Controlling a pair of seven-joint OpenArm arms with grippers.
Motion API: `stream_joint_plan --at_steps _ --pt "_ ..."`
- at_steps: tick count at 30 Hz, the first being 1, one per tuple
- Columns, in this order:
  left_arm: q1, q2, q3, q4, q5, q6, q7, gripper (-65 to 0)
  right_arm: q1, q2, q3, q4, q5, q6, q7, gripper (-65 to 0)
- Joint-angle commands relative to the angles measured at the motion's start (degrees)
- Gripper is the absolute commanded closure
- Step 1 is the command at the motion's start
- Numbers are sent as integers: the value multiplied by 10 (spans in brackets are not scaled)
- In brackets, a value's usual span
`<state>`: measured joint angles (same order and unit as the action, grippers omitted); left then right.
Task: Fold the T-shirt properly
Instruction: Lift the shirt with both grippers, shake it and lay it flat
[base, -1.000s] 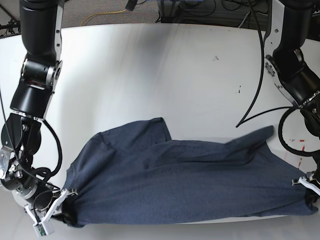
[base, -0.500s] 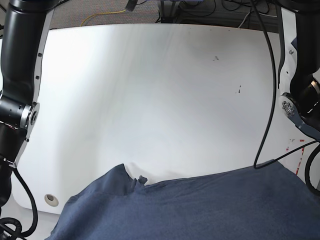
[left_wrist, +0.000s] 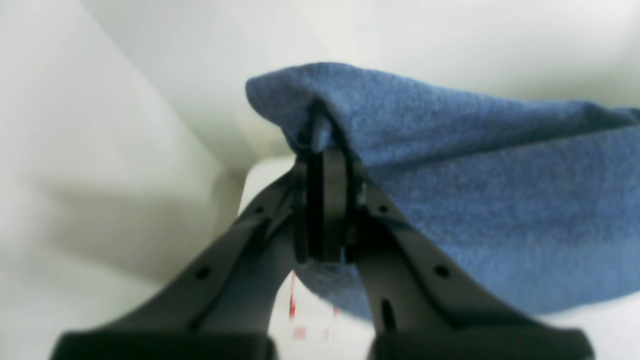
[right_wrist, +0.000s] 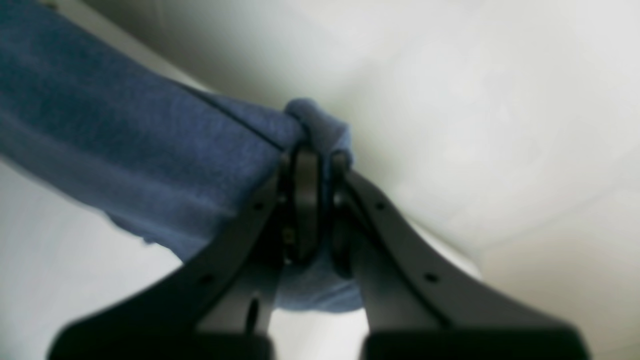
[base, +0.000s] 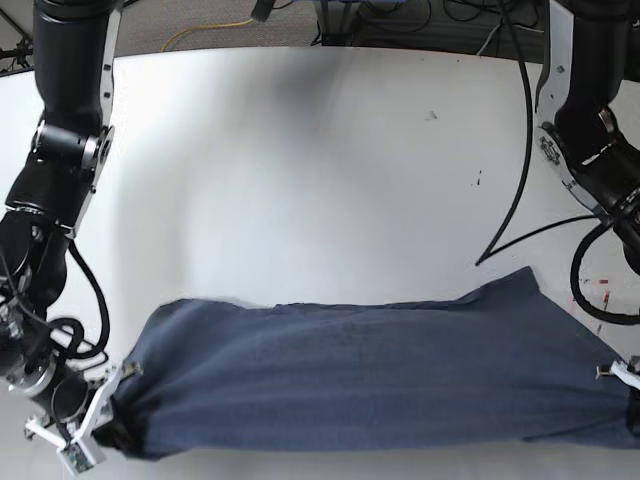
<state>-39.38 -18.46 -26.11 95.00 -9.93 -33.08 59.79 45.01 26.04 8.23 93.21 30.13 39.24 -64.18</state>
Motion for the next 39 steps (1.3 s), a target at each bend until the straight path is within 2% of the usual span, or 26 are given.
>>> stream_joint_plan --at_steps 1,5,8,12,18,23,28,35,39 --pt "15 -7 0 36 -4 0 -21 0 -37 6 28 36 4 -1 17 0" --pt "94 7 0 71 -26 0 -21 0 -121 -12 46 78 4 -1 17 0" --pt "169 7 -1 103 -52 0 -21 0 -195 -18 79 111 4 -1 17 0" --pt "260 9 -3 140 -77 0 -9 0 -268 -38 92 145 4 -1 17 0" --pt "376 28 -71 153 -115 0 -6 0 -375 -60 145 180 5 3 17 0" --pt "449 26 -111 152 -138 0 -7 0 -450 -75 181 188 5 8 17 0" --pt "501 22 -137 150 -136 -9 -8 0 -512 -94 207 189 4 8 17 0" --pt "545 24 -147 150 -101 -69 -8 0 -579 -129 225 189 4 8 17 0" --pt "563 25 -162 150 -68 -69 -8 0 -611 -140 225 190 4 8 17 0"
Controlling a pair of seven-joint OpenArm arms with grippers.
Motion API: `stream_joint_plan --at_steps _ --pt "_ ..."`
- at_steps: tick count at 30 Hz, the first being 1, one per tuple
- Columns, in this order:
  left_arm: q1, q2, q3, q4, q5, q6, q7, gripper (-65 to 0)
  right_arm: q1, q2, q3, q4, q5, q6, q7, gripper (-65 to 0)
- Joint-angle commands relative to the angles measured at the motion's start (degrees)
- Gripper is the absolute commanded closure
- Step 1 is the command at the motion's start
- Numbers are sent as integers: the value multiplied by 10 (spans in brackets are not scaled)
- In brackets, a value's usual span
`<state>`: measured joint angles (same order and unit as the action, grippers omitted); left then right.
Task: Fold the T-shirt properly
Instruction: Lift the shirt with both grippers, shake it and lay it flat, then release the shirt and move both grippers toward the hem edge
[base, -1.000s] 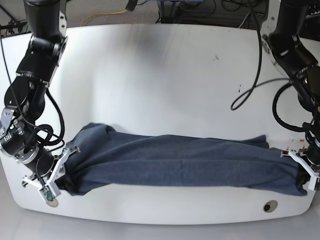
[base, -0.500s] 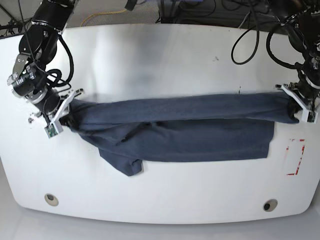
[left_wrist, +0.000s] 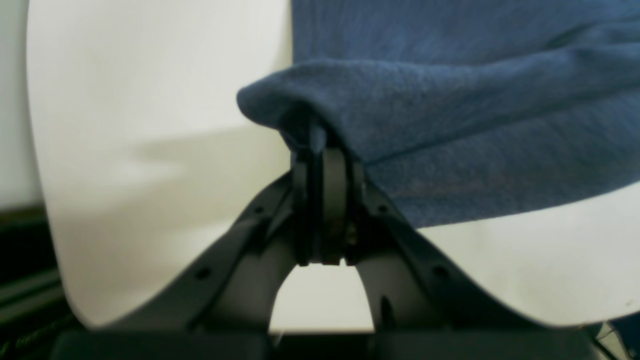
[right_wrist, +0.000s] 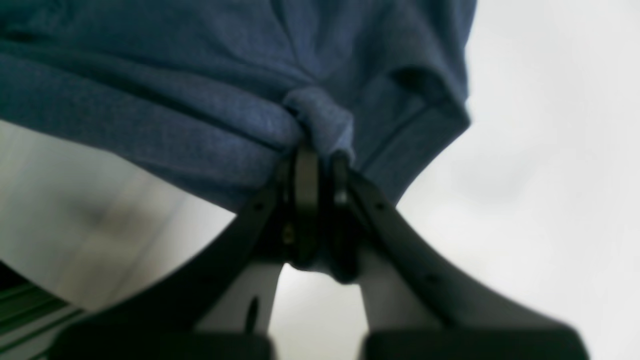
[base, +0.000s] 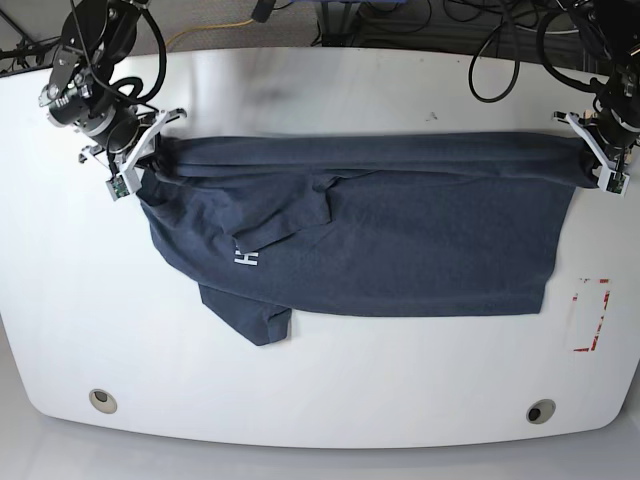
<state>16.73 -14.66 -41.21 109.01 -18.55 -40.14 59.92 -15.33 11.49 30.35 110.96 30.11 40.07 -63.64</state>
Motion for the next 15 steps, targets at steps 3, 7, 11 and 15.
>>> stream_joint_plan --at_steps 3,7,11,15 --pt "15 -13 -13 7 52 1 -9 0 -33 3 13 13 4 -1 12 0" --pt "24 -13 -13 -20 82 1 -10 0 -55 -7 24 13 4 -1 12 -16" --pt "24 -16 -9 -54 90 1 -10 0 -65 -14 29 13 4 -1 11 -160" --pt "25 -16 -9 -61 91 1 -10 -129 -87 -27 31 13 16 -1 11 -363"
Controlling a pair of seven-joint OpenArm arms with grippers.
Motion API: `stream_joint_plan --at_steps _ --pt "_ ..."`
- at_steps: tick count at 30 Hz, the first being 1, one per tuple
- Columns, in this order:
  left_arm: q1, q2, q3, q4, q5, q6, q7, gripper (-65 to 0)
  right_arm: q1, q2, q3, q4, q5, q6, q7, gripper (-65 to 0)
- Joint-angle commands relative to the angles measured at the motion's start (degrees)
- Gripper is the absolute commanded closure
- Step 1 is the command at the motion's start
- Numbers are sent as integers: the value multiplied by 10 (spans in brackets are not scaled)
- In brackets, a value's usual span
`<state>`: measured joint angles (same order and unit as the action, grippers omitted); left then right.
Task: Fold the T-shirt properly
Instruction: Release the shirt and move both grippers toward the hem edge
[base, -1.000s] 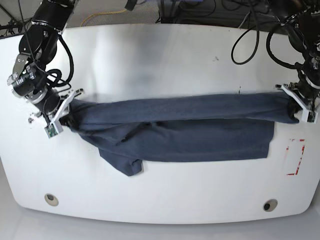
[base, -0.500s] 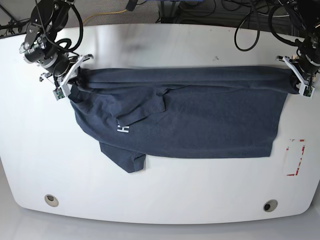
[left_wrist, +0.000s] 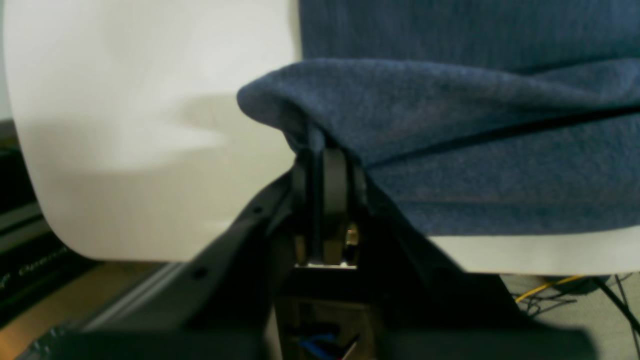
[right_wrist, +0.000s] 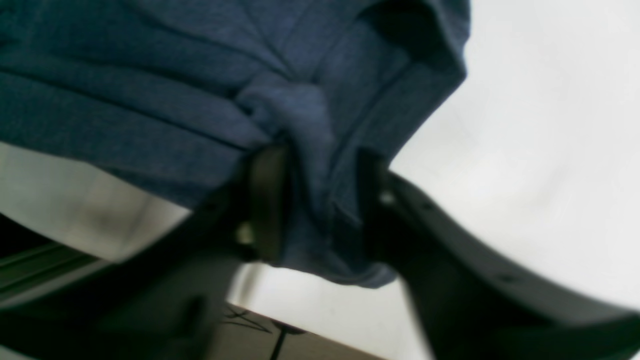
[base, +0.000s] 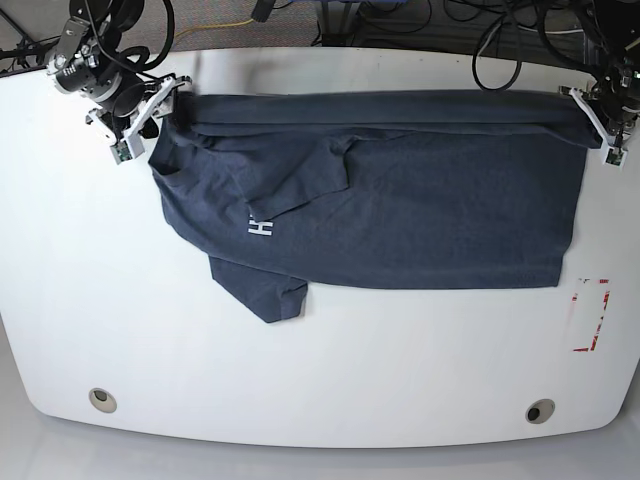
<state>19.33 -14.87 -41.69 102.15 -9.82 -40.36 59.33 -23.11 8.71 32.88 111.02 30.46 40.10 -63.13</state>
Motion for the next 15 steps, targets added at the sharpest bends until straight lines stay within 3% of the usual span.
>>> stream_joint_plan --at_steps 1,4,6,15 --pt "-3 -13 -4 7 4 4 -4 -187 -11 -1 6 12 24 -1 6 -419" --pt "-4 -13 17 7 4 4 -4 -315 -13 1 6 12 68 -1 6 -482" --pt "-5 -14 31 7 4 4 -4 -375 -14 1 11 12 95 -1 6 -480" --pt "-77 -13 33 7 0 4 -3 -378 66 3 51 3 114 -1 6 -482"
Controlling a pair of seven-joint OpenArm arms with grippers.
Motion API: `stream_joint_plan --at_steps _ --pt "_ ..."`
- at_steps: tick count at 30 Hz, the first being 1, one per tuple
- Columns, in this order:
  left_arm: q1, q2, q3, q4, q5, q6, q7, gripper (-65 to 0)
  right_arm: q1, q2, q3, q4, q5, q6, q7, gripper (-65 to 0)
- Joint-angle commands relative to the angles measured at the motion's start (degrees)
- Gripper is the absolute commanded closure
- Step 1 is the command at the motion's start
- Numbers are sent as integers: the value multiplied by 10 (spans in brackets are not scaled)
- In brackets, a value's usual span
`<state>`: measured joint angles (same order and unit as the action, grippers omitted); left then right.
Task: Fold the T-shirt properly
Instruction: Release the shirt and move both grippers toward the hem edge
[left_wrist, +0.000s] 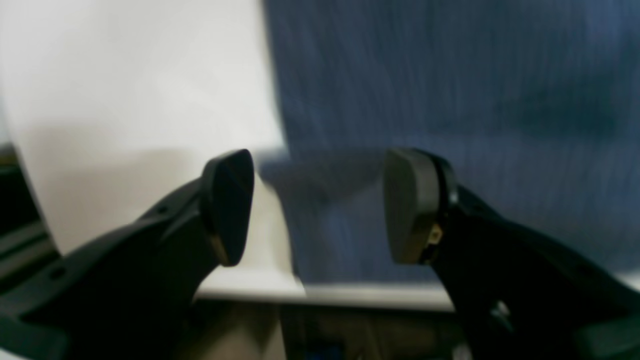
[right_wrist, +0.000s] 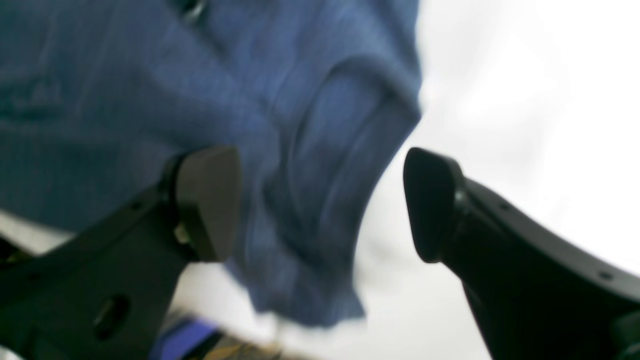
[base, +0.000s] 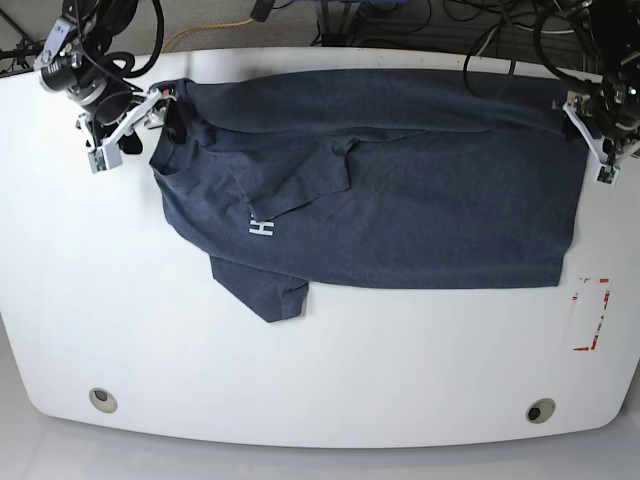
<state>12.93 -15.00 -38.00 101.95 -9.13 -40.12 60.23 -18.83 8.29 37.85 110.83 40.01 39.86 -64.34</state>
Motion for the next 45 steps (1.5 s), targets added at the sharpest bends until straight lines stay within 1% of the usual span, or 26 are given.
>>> stream_joint_plan --at_steps 1,3,8,10,12,15,20,27,31,35,38,41,43,45 --pt "-26 -10 -4 8 -5 1 -12 -378 36 11 1 -1 19 1 18 -482" --pt "-56 -10 -2 8 -4 1 -11 -378 67 27 0 -20 19 1 18 -482" --pt "-115 -10 1 -7 -2 1 -11 -378 134 56 -4 -106 19 1 18 -482" --pt "-153 -12 1 -47 -2 1 -12 -378 182 70 -6 -169 19 1 18 -482" --pt "-175 -13 1 -71 -2 1 -12 -378 210 78 -11 -213 19 1 18 -482" --pt "-197 -19 -1 -92 -2 2 -12 -378 251 102 -25 -288 19 1 25 -482" --pt "-208 -22 2 -94 -3 31 -12 -378 329 126 -66 -422 19 1 76 -482" --pt "-213 -21 2 -94 -3 36 -12 -378 402 150 -161 -564 19 1 173 -482" --pt "-213 -21 0 -95 -3 36 -12 -376 438 153 -211 -623 19 1 212 -482" --pt "-213 -22 -1 -95 -3 36 -13 -376 474 150 -276 -674 19 1 247 -482" --pt "-213 -22 -1 -95 -3 36 -13 -376 486 140 -316 -696 19 1 269 -482" --pt "-213 -23 -3 -96 -3 36 -13 -376 487 130 -345 -704 19 -13 282 -482" --pt "-214 -24 -4 -97 -3 37 -14 -376 487 124 -360 -705 19 -34 290 -482" --pt "-215 -24 -2 -103 -2 46 -19 -376 487 115 -367 -705 19 -45 295 -482"
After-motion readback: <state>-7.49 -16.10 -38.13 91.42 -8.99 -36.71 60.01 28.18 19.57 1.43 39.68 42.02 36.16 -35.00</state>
